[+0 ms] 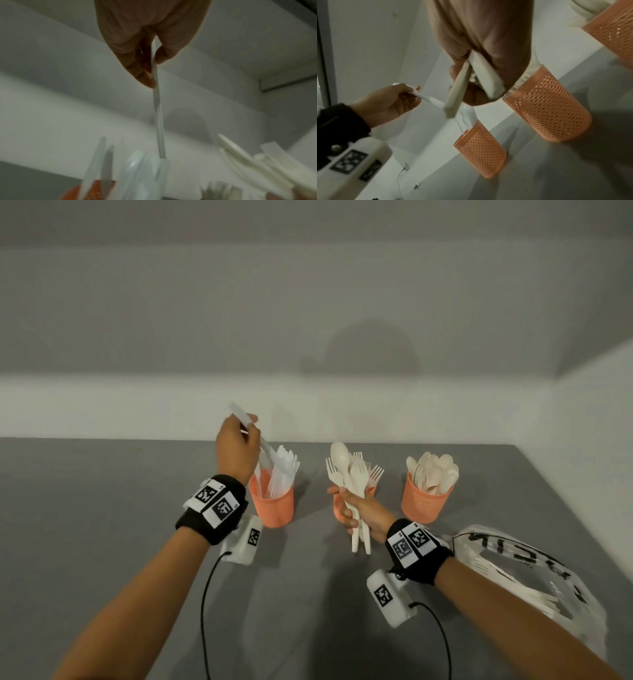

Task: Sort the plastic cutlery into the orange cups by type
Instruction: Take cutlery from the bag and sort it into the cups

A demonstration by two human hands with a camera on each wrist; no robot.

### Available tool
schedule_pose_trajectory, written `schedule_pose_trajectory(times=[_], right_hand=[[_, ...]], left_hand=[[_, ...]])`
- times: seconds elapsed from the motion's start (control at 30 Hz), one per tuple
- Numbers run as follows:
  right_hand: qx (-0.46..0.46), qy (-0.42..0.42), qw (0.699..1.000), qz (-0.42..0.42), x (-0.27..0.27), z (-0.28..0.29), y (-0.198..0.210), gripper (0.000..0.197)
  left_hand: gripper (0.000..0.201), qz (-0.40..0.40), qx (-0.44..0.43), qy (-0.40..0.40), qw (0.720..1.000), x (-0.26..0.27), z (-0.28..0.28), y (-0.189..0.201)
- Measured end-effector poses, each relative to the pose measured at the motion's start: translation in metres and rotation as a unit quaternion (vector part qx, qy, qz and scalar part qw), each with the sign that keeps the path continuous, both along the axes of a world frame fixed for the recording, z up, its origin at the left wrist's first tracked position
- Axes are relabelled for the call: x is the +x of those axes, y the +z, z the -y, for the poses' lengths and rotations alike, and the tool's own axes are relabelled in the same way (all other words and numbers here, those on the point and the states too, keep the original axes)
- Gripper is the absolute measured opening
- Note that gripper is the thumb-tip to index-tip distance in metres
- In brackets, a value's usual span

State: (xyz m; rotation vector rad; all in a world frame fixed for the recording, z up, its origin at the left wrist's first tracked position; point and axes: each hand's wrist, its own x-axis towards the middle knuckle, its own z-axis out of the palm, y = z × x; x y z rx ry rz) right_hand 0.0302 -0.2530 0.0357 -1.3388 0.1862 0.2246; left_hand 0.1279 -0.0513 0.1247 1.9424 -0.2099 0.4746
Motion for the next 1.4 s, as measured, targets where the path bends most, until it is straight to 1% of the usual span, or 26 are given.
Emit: schedule_pose_trajectory(times=[0.13, 0.2, 0.27, 0.4, 0.43, 0.5, 0.6, 0.67, 0.7, 0.73, 0.8, 0.87, 0.93, 0.97, 1.0, 1.07, 1.13, 1.2, 1.27, 1.33, 1.4], right_hand=[[0.037, 0.018, 0.999, -0.024, 0.003, 0.002, 0.003, 0.025], [0.063, 0.022, 0.997, -0.035, 0.002, 0.003, 0.008, 0.023], [0.087, 0.026, 0.995, -0.042, -0.001, 0.006, 0.014, 0.023], [0.127, 0.045, 0.990, -0.052, -0.006, 0.011, 0.020, 0.025], [0.130, 0.049, 0.989, -0.054, -0.007, 0.012, 0.022, 0.025], [0.134, 0.054, 0.988, -0.061, -0.009, 0.014, 0.022, 0.027], [0.138, 0.060, 0.986, -0.066, -0.011, 0.016, 0.023, 0.025], [0.131, 0.059, 0.988, -0.063, -0.012, 0.017, 0.022, 0.023], [0.125, 0.054, 0.989, -0.062, -0.011, 0.017, 0.021, 0.022], [0.120, 0.048, 0.990, -0.059, -0.011, 0.015, 0.021, 0.021], [0.092, 0.037, 0.994, -0.052, -0.009, 0.010, 0.019, 0.018], [0.040, 0.007, 0.998, -0.052, -0.007, 0.002, 0.018, 0.015], [-0.029, -0.028, 0.998, -0.045, -0.005, -0.007, 0.016, 0.014], [-0.067, -0.038, 0.997, -0.032, -0.005, -0.010, 0.018, 0.017], [-0.105, -0.046, 0.993, -0.012, -0.005, -0.013, 0.019, 0.023], [-0.167, -0.058, 0.984, 0.033, -0.008, -0.015, 0.021, 0.033], [-0.209, -0.077, 0.973, 0.054, -0.011, -0.013, 0.022, 0.029], [-0.224, -0.097, 0.968, 0.049, -0.014, -0.008, 0.020, 0.029], [-0.224, -0.109, 0.968, 0.034, -0.017, -0.006, 0.019, 0.029], [-0.206, -0.111, 0.972, 0.027, -0.020, -0.003, 0.022, 0.023], [-0.176, -0.109, 0.978, 0.023, -0.021, 0.000, 0.024, 0.018]], left_hand=[[0.044, 0.038, 0.104, 0.008, 0.994, 0.008, -0.004, -0.008], [0.058, 0.034, 0.158, 0.008, 0.987, 0.008, -0.005, -0.020], [0.064, 0.020, 0.199, 0.009, 0.980, 0.010, -0.003, -0.035], [0.054, -0.063, 0.240, -0.032, 0.968, 0.015, 0.001, -0.065], [0.051, -0.073, 0.252, -0.045, 0.964, 0.016, 0.002, -0.072], [0.046, -0.059, 0.291, -0.049, 0.953, 0.015, 0.002, -0.083], [0.042, 0.002, 0.330, -0.015, 0.944, 0.014, 0.002, -0.090], [0.041, 0.059, 0.305, 0.024, 0.950, 0.009, 0.005, -0.081], [0.039, 0.076, 0.268, 0.028, 0.960, 0.004, 0.010, -0.073], [0.035, 0.079, 0.214, 0.017, 0.974, -0.004, 0.017, -0.063], [0.023, 0.053, 0.107, -0.035, 0.992, -0.023, 0.036, -0.044], [0.013, -0.005, 0.065, -0.102, 0.993, -0.043, 0.056, -0.034], [0.015, -0.088, 0.057, -0.169, 0.980, -0.060, 0.076, -0.034], [0.019, -0.124, 0.055, -0.189, 0.973, -0.067, 0.084, -0.036], [0.022, -0.149, 0.053, -0.193, 0.968, -0.071, 0.091, -0.040], [0.023, -0.169, 0.049, -0.177, 0.968, -0.076, 0.100, -0.046], [0.019, -0.168, 0.067, -0.161, 0.970, -0.077, 0.106, -0.048], [0.025, -0.161, 0.108, -0.152, 0.969, -0.077, 0.109, -0.047], [0.027, -0.155, 0.110, -0.148, 0.970, -0.079, 0.112, -0.044], [0.020, -0.149, 0.070, -0.145, 0.976, -0.079, 0.112, -0.042], [0.021, -0.141, 0.015, -0.145, 0.979, -0.078, 0.112, -0.038]])
